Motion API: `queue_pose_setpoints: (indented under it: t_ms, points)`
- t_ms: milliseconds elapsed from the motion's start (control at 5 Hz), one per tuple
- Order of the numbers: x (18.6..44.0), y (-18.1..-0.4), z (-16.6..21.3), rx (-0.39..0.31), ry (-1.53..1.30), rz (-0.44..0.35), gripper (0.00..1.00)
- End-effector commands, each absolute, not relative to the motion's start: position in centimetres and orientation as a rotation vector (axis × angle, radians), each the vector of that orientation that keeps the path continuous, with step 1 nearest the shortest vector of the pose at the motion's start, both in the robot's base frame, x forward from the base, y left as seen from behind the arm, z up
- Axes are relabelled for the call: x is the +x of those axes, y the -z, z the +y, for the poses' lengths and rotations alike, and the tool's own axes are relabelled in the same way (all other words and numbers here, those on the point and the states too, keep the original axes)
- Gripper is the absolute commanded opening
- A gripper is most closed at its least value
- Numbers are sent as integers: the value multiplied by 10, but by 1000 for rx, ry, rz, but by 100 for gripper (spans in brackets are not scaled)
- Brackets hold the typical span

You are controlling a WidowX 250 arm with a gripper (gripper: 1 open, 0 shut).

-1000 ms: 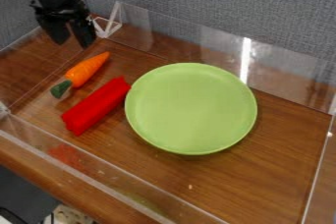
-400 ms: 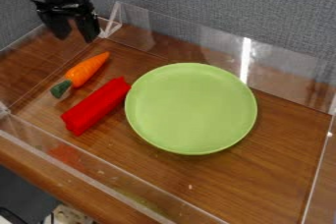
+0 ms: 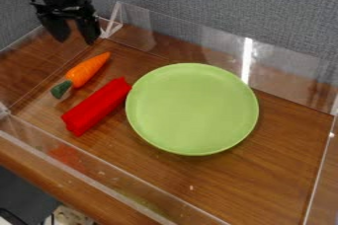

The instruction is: Put the carrot on the left side

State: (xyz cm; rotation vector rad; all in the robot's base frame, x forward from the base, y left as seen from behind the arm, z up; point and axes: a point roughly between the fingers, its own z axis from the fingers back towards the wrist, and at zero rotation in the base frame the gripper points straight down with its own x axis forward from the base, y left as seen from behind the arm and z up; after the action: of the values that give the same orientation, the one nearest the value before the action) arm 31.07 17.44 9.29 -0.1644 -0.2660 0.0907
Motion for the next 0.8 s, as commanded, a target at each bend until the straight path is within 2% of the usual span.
queue_pose_setpoints:
  t_ms: [0, 200, 400, 600]
  points:
    - [306, -99, 190, -141, -86, -299, 100]
    - [307, -103, 193, -133, -81, -305, 100]
    - [311, -113, 195, -129, -62, -315, 0]
    - [314, -121, 196, -125, -57, -322, 100]
